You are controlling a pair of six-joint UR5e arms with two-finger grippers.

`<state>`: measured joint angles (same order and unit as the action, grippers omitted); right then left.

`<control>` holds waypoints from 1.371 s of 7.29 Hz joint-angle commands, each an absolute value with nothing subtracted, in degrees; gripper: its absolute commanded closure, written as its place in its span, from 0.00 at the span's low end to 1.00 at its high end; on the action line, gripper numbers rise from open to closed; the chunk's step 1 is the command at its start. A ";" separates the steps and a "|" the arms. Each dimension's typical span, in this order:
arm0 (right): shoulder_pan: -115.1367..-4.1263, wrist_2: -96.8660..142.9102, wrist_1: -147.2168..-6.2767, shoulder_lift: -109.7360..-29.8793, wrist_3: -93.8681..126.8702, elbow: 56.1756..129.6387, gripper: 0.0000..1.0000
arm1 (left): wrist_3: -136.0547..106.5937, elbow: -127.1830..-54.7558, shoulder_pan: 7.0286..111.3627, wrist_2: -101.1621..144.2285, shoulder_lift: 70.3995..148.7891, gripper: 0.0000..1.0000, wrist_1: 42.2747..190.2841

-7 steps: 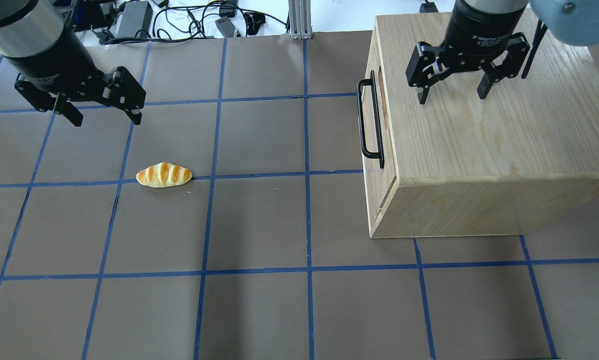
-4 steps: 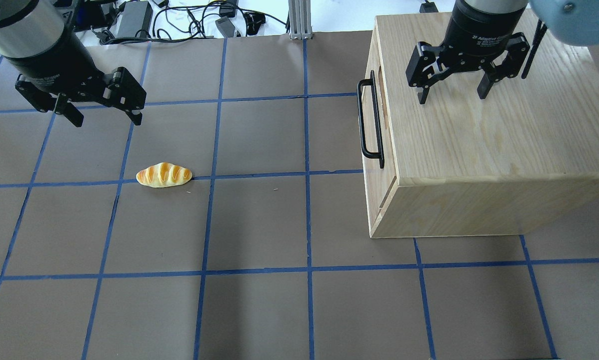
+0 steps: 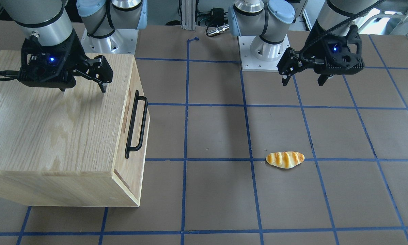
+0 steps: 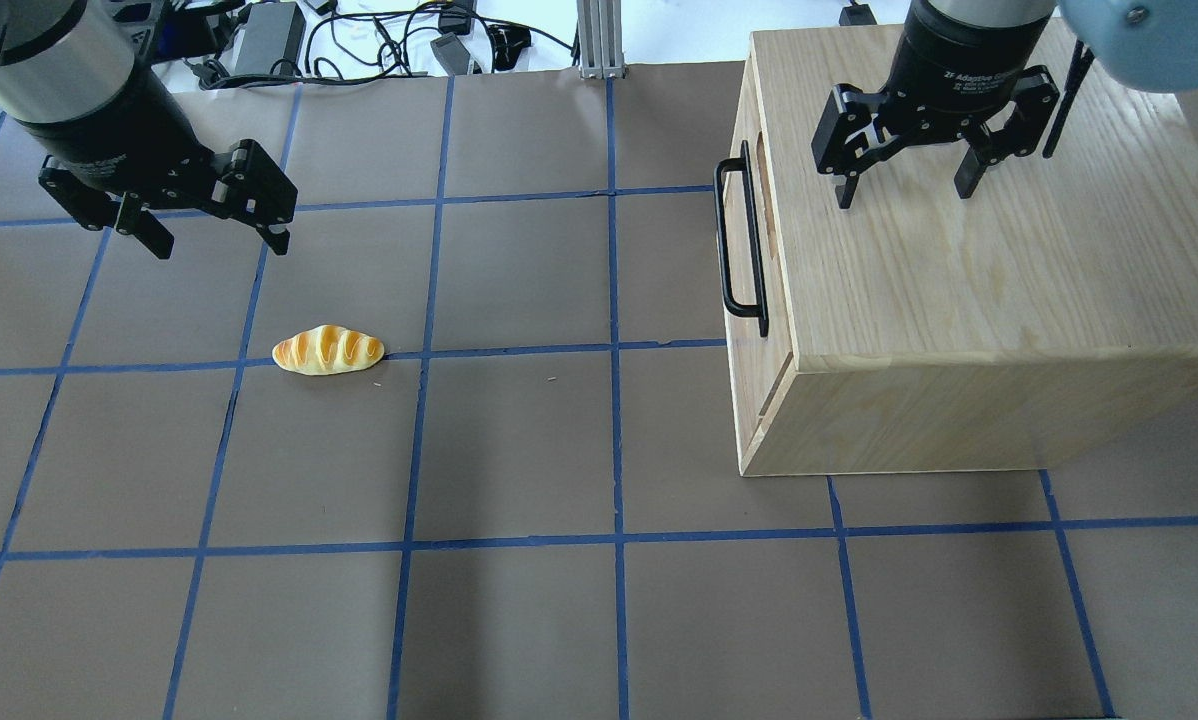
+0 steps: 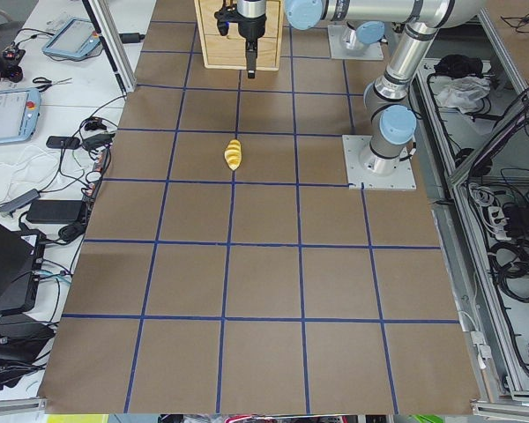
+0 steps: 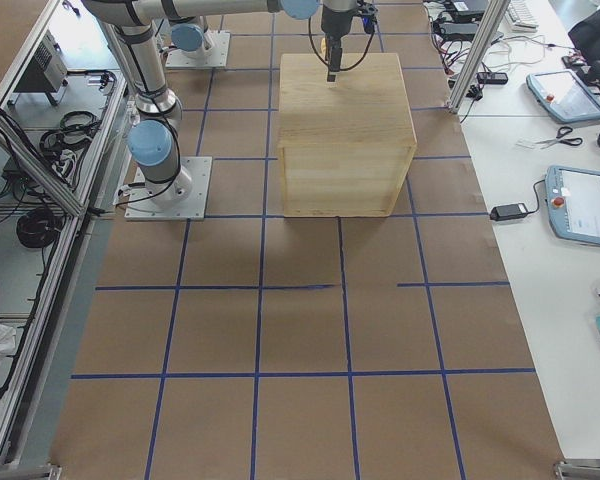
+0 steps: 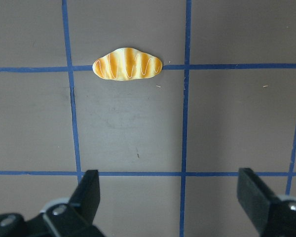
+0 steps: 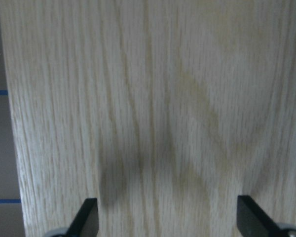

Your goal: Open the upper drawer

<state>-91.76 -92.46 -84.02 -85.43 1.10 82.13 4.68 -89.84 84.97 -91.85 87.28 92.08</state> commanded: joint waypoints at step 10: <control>-91.67 -92.46 -84.02 -85.43 1.14 82.09 0.00 | -8.22 -88.60 91.30 -87.98 92.10 0.00 82.81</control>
<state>-91.75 -92.46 -84.02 -85.43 1.08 82.09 -3.84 -88.71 88.61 -88.99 90.57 85.18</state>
